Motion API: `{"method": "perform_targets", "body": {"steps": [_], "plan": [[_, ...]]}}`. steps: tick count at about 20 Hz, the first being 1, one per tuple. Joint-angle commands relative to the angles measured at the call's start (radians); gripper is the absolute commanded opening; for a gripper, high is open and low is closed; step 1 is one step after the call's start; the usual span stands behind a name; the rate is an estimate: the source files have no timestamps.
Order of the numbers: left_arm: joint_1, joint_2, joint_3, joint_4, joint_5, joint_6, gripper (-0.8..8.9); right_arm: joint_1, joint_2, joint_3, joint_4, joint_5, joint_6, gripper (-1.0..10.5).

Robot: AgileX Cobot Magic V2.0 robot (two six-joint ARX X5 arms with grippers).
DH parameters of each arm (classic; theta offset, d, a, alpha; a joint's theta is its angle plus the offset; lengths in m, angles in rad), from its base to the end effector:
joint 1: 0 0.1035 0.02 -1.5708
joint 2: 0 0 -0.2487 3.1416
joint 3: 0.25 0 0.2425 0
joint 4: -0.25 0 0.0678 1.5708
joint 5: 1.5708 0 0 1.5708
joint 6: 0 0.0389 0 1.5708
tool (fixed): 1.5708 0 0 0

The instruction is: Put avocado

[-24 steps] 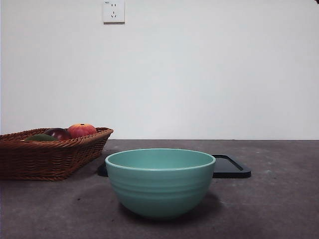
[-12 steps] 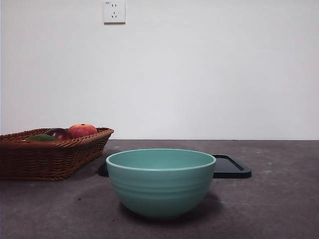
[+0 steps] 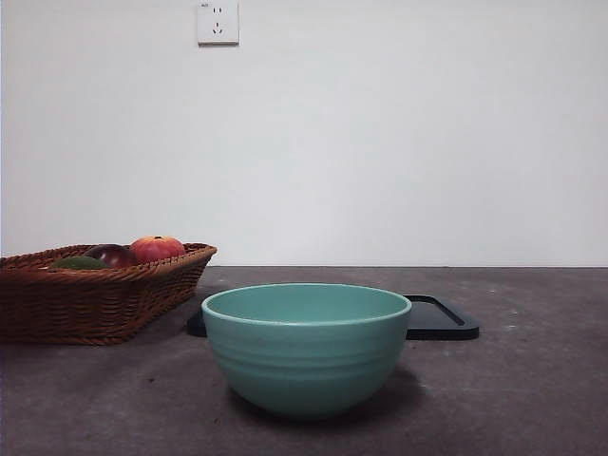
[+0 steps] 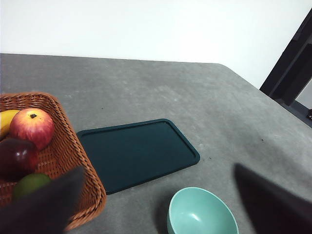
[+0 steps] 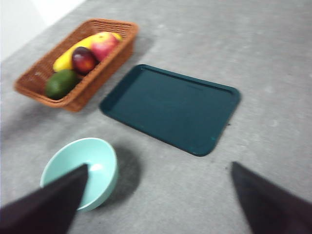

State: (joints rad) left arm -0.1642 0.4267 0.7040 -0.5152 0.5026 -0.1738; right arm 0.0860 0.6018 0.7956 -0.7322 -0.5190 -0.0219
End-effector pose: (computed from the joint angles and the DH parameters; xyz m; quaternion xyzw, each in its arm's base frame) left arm 0.0977 -0.0352 0.3044 -0.1013 0.1447 -0.3136 0.9330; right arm 0.1191 0.0296 0.2963 0.0471 0.2566 0.2900 0.9208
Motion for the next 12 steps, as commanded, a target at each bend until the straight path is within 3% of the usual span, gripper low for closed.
{"method": "perform_targets", "body": {"steps": [1,12], "plan": [[-0.002,0.002,0.011,0.014,0.006,0.000,5.89,0.004,0.003,0.016,0.007,0.003,-0.009,5.2],[-0.002,0.012,0.011,-0.005,0.006,-0.042,5.73,0.004,0.003,0.016,0.007,-0.003,-0.009,5.3]]}}
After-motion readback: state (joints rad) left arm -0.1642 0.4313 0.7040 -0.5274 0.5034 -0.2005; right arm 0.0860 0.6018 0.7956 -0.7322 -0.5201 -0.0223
